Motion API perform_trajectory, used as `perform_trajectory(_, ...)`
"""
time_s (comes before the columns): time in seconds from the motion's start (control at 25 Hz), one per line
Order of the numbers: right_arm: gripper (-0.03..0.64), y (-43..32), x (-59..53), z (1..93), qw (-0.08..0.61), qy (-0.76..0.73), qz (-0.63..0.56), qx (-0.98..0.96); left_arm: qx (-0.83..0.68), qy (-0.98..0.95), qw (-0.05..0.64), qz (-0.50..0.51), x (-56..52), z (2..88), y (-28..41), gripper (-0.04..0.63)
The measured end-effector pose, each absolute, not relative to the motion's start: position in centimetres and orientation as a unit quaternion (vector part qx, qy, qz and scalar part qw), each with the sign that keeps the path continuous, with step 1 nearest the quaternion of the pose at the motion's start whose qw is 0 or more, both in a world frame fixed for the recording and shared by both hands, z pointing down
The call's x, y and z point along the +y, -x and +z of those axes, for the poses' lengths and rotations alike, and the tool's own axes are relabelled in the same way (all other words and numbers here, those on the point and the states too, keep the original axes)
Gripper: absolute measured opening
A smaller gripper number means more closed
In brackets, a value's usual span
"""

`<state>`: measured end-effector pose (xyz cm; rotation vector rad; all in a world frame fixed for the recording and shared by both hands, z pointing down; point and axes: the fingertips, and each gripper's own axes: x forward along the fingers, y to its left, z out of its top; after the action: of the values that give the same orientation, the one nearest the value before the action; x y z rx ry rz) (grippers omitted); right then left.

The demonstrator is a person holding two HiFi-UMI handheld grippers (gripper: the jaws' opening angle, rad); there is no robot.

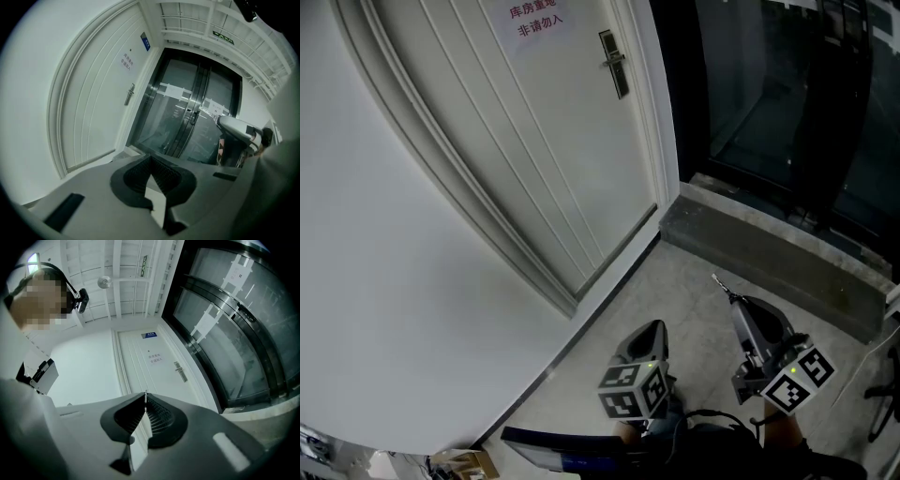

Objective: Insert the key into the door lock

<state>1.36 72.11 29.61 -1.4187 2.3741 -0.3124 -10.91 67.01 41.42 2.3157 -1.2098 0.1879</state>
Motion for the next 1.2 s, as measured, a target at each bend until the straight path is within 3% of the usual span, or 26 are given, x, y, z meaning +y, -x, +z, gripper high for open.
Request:
perform_trajectory(0.52,0.012,0.9,58.4,28.1,0.165,0.523,-0.078,0.833,-0.426,-0.866,0.254,0.059,52.1,40.5,12.7,0.0)
perform_trajectory(1.2,0.012,0.8,45.3,30.7,0.145,0.506,-0.102,0.844,-0.443,-0.848,0.281,0.074,40.3,43.9,12.6,0.0)
